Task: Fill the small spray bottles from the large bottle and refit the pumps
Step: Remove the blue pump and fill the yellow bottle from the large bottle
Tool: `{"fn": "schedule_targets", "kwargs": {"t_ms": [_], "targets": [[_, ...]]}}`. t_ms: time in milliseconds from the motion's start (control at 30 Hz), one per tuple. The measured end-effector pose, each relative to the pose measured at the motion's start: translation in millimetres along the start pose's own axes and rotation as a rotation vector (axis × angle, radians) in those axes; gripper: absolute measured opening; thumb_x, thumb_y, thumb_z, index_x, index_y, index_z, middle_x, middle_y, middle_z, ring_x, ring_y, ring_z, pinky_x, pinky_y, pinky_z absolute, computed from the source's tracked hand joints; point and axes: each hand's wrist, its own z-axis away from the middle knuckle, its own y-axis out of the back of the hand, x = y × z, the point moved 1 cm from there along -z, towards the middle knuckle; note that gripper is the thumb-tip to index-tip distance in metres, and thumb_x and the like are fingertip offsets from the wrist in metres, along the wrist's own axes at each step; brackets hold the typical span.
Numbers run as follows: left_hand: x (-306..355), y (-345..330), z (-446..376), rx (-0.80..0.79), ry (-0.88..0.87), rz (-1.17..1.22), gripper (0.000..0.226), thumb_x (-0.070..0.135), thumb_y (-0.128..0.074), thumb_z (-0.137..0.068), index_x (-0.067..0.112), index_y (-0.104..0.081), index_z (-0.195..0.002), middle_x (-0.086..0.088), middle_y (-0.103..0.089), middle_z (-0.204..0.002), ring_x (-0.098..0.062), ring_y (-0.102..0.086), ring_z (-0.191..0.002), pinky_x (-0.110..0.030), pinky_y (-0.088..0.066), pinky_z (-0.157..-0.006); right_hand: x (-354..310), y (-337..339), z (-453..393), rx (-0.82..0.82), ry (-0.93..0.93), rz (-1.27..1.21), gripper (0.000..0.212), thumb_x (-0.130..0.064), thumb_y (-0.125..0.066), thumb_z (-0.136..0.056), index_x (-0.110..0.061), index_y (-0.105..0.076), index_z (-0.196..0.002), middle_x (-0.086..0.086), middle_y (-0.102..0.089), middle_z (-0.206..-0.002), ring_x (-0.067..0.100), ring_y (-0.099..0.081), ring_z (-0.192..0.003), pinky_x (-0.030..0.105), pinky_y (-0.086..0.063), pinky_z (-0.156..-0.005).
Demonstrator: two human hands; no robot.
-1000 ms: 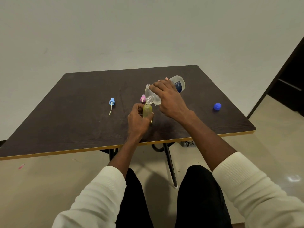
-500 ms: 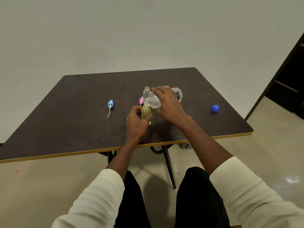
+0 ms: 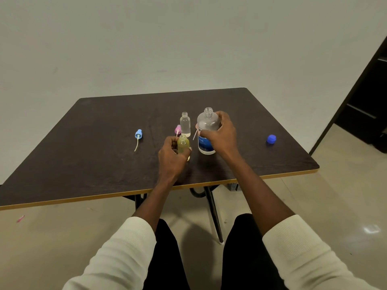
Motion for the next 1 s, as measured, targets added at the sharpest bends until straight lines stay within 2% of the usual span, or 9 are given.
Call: {"fn": "schedule_targets", "kwargs": {"t_ms": [300,400,533,633,700,767,833,900,1000], "targets": [[0,-1,0,-0.003,-0.004,-0.024,0.037,0.017,-0.079,-0.084,0.017,-0.056,-0.113,0.004,-0.061,-0.107,-0.006,-0.057,-0.090,-0.005,-0.043,-0.065,14,0,3,0.009,-0.051,-0.034,0.065,-0.024,-0.081,-0.074,-0.021,-0.046,-0.129,0.000,-0.054,-0.130,0.010,-0.050,-0.109,0.024,-0.045,-0.089],[-2,-1,0,0.003,-0.014,-0.013,0.035,0.019,-0.079,-0.083,0.020,-0.056,-0.110,0.004,-0.063,-0.106,-0.009,-0.059,-0.093,-0.009,-0.043,-0.069,18,-1,4,0.014,-0.055,-0.050,0.069,-0.025,-0.082,-0.072,-0.022,-0.046,-0.130,-0.002,-0.056,-0.128,0.012,-0.054,-0.109,0.028,-0.049,-0.090],[-1,-2,1,0.007,-0.016,-0.003,0.035,0.018,-0.079,-0.083,0.021,-0.056,-0.109,0.006,-0.062,-0.104,-0.004,-0.057,-0.088,-0.009,-0.043,-0.070,21,-1,7,0.016,-0.077,-0.044,0.071,-0.026,-0.082,-0.072,-0.021,-0.045,-0.132,-0.001,-0.055,-0.132,0.009,-0.050,-0.108,0.031,-0.049,-0.093],[-2,-2,1,0.008,-0.011,-0.006,0.034,0.018,-0.079,-0.083,0.022,-0.055,-0.108,0.007,-0.061,-0.103,0.000,-0.057,-0.085,-0.009,-0.042,-0.069,20,-2,12,0.070,-0.073,-0.029,0.080,-0.031,-0.082,-0.074,-0.019,-0.039,-0.139,0.002,-0.048,-0.141,0.014,-0.048,-0.120,0.030,-0.043,-0.101],[-3,-2,0,0.017,-0.012,-0.001,0.034,0.018,-0.080,-0.083,0.023,-0.056,-0.106,0.008,-0.062,-0.101,0.000,-0.058,-0.085,-0.008,-0.043,-0.068,15,-1,21,0.197,0.015,0.023,0.082,-0.032,-0.079,-0.077,-0.015,-0.034,-0.144,0.005,-0.041,-0.146,0.016,-0.040,-0.131,0.023,-0.035,-0.103],[-3,-1,0,0.051,-0.006,0.033,0.032,0.017,-0.080,-0.082,0.020,-0.058,-0.105,0.010,-0.064,-0.097,-0.001,-0.060,-0.084,-0.006,-0.046,-0.066,8,-2,31,0.328,0.224,0.104,0.071,-0.026,-0.074,-0.082,-0.008,-0.038,-0.141,0.010,-0.041,-0.143,0.016,-0.039,-0.132,0.017,-0.032,-0.104],[-4,1,-1,0.098,0.018,0.070,0.032,0.018,-0.080,-0.081,0.018,-0.060,-0.106,0.011,-0.065,-0.096,-0.002,-0.061,-0.085,-0.005,-0.045,-0.066,2,-10,40,0.358,0.419,0.161,0.056,-0.014,-0.068,-0.085,-0.002,-0.046,-0.134,0.015,-0.047,-0.136,0.017,-0.041,-0.128,0.012,-0.033,-0.105],[-5,5,-4,0.150,0.047,0.095,0.031,0.019,-0.080,-0.081,0.019,-0.061,-0.106,0.010,-0.065,-0.094,-0.002,-0.061,-0.085,-0.006,-0.045,-0.065,-3,-25,46,0.274,0.514,0.168,0.042,-0.001,-0.061,-0.086,-0.001,-0.053,-0.128,0.016,-0.054,-0.130,0.020,-0.047,-0.125,0.019,-0.039,-0.105],[-10,12,-15,0.211,0.062,0.118,0.022,0.020,-0.077,-0.085,0.022,-0.060,-0.100,0.012,-0.065,-0.088,0.001,-0.060,-0.078,-0.008,-0.045,-0.064,-6,-48,47,0.059,0.482,0.172,0.039,0.010,-0.050,-0.085,-0.002,-0.059,-0.121,0.012,-0.061,-0.121,0.020,-0.054,-0.116,0.024,-0.044,-0.102]]}}
